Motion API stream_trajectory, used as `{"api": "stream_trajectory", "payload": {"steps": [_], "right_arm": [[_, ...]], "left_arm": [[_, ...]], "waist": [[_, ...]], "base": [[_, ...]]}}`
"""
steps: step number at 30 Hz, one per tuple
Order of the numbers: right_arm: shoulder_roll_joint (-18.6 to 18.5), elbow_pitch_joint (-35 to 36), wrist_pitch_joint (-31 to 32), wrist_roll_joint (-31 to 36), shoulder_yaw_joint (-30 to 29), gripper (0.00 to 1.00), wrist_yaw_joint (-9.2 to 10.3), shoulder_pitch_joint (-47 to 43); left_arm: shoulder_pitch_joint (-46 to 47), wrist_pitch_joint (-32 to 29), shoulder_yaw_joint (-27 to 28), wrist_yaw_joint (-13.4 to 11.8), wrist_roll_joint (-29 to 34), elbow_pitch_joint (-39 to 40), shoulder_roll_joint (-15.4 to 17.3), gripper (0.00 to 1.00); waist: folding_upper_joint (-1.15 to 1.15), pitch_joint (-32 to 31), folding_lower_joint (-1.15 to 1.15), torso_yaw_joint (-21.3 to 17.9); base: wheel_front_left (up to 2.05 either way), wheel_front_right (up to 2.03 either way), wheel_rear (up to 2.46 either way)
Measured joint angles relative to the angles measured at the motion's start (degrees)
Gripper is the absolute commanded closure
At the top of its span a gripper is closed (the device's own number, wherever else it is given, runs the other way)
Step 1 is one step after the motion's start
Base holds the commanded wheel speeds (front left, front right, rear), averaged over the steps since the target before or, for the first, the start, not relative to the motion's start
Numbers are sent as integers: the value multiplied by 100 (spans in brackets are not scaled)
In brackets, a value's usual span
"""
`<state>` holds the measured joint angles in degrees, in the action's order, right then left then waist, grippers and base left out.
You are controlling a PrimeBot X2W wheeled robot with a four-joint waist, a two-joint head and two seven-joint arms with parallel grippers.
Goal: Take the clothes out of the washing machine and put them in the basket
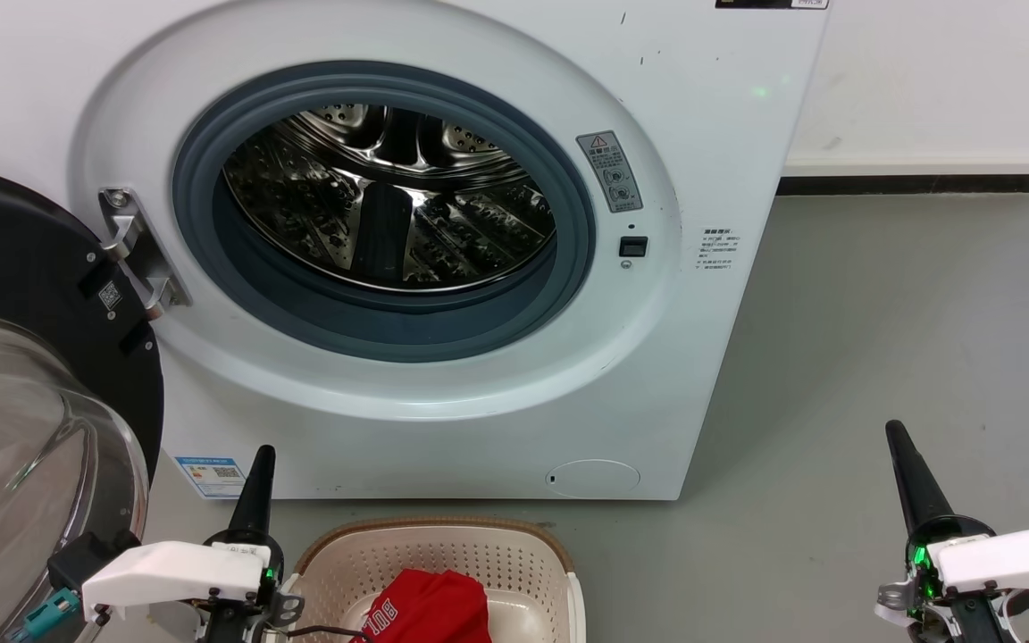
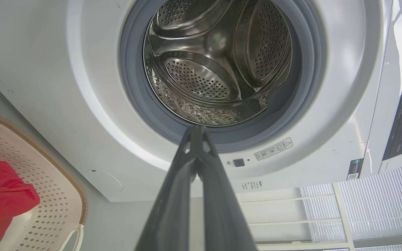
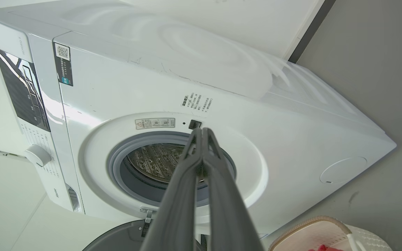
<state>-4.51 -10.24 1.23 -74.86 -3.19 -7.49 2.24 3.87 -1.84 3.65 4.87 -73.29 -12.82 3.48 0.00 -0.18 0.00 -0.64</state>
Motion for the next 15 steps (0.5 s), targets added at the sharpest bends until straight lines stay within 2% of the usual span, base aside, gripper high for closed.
{"api": "stream_trajectory", "payload": {"steps": [15], "right_arm": [[1, -141, 142, -743, -45, 100, 0, 121]], "left_arm": [[94, -178, 105, 103, -734, -46, -23, 100]], "waist": [[0, 13, 0, 22]], "base": [[0, 0, 0]]}}
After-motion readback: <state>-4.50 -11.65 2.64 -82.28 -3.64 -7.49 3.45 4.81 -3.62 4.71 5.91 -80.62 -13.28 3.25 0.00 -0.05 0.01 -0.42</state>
